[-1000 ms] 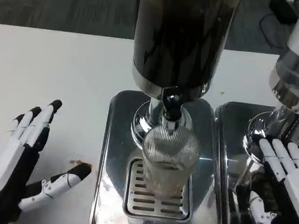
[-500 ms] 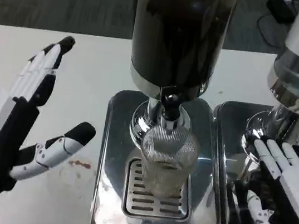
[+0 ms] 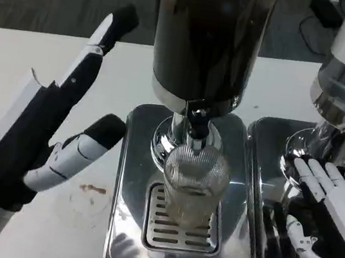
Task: Grasp the cup under the faucet to collect the drink, then remove the cup.
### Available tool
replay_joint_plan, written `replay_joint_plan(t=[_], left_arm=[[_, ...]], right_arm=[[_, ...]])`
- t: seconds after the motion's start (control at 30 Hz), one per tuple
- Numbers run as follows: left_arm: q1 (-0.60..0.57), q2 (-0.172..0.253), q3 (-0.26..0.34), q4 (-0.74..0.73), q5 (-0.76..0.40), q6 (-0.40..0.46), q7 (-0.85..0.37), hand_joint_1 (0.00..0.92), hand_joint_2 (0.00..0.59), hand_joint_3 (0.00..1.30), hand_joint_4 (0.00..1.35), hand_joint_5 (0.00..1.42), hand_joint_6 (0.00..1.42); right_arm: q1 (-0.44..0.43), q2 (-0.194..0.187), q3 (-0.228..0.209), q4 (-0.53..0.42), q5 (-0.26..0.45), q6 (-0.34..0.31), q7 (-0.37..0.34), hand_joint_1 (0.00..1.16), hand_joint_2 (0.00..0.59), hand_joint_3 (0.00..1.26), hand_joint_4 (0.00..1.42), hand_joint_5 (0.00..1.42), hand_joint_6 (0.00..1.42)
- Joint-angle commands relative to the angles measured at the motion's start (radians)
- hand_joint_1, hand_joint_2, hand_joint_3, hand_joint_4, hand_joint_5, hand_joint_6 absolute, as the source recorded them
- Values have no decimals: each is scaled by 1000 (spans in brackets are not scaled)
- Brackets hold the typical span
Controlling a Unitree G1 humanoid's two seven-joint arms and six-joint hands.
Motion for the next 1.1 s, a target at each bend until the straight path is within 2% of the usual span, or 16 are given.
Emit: replay_joint_plan(t=[0.03, 0.23, 0.37, 0.47, 0.73, 1.1], left_arm=[[-12, -9, 3, -65, -65, 36, -75, 0, 152, 3, 0, 31, 0], [-2, -30, 1, -83, -150, 91, -156, 0, 153, 56, 0, 93, 49], [-14, -49, -3, -68, -294, 190, -238, 0, 145, 82, 0, 117, 62], [-45, -49, 20, -52, -335, 232, -291, 0, 141, 92, 0, 122, 63], [-112, -25, 39, -34, -353, 309, -421, 0, 142, 124, 0, 170, 95], [-167, -19, 6, -27, -324, 367, -535, 0, 147, 158, 0, 179, 86]], right_arm=[[-6, -19, -19, -8, 16, -1, 21, 41, 556, 0, 0, 0, 0], [-16, -9, -11, 4, 17, 0, 13, 36, 555, 0, 0, 0, 0], [-12, 7, -6, 8, 12, 10, 4, 33, 555, 0, 0, 0, 0], [-2, 25, -6, 3, 2, 25, -4, 32, 555, 0, 0, 0, 0], [-6, 46, 4, 2, -6, 43, 0, 28, 555, 0, 0, 0, 0], [-15, 56, 9, 8, 1, 54, 2, 25, 555, 0, 0, 0, 0]])
